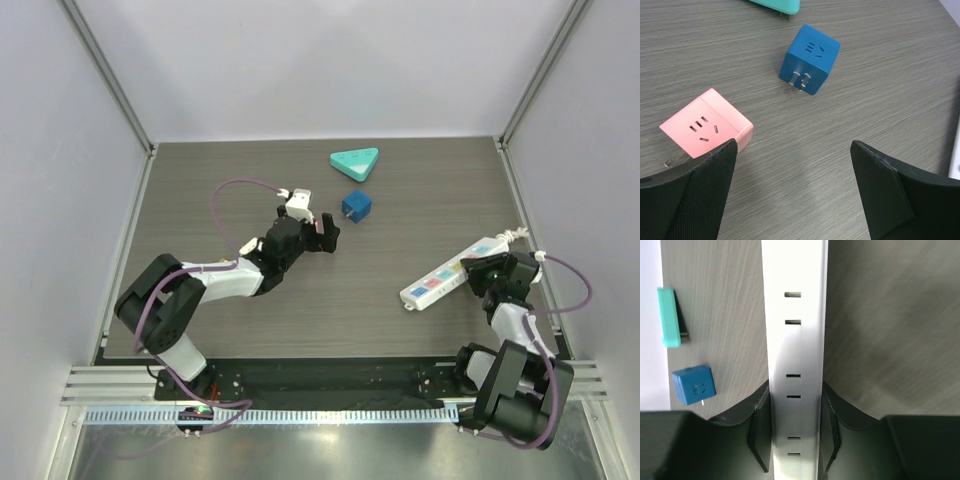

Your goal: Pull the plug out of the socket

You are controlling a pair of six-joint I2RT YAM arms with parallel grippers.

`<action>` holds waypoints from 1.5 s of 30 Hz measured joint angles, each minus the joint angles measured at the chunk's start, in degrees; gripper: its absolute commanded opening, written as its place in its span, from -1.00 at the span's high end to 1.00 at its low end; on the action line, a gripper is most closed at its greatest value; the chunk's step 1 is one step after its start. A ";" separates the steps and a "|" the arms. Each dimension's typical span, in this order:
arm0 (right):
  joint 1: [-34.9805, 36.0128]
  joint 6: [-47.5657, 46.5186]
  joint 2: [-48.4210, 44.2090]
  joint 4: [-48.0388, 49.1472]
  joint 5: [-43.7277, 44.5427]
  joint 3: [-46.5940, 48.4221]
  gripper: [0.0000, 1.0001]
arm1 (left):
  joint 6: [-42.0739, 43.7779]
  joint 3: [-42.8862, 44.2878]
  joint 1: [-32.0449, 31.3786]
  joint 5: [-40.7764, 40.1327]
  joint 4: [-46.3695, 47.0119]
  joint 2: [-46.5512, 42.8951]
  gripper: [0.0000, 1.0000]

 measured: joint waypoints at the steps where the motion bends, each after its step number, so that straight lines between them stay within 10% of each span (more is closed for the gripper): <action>1: -0.81 0.02 -2.14 -1.60 0.68 -0.61 0.42 | -0.02 -0.15 0.20 0.04 0.11 -0.02 -0.88; 4: -2.12 -0.13 -6.78 -6.12 2.73 -1.36 -0.29 | -0.20 -0.55 0.76 0.28 0.48 -0.04 -0.88; 9: -2.34 -1.73 -10.14 -13.25 5.60 -1.20 -0.93 | -0.37 -0.70 1.11 0.92 0.96 -0.11 -0.89; 25: 6.10 -8.83 -29.33 -31.78 9.92 10.62 -0.99 | -4.04 -2.82 1.16 4.09 2.19 -2.29 -0.89; 34: 26.84 -8.74 -27.61 -29.09 16.26 14.01 -0.99 | -17.79 -15.78 1.18 10.86 4.72 -17.35 -0.95; 45: 67.19 -3.34 -17.33 -21.42 36.65 9.18 -0.99 | -27.41 -30.25 1.18 11.17 -12.98 -62.55 -0.99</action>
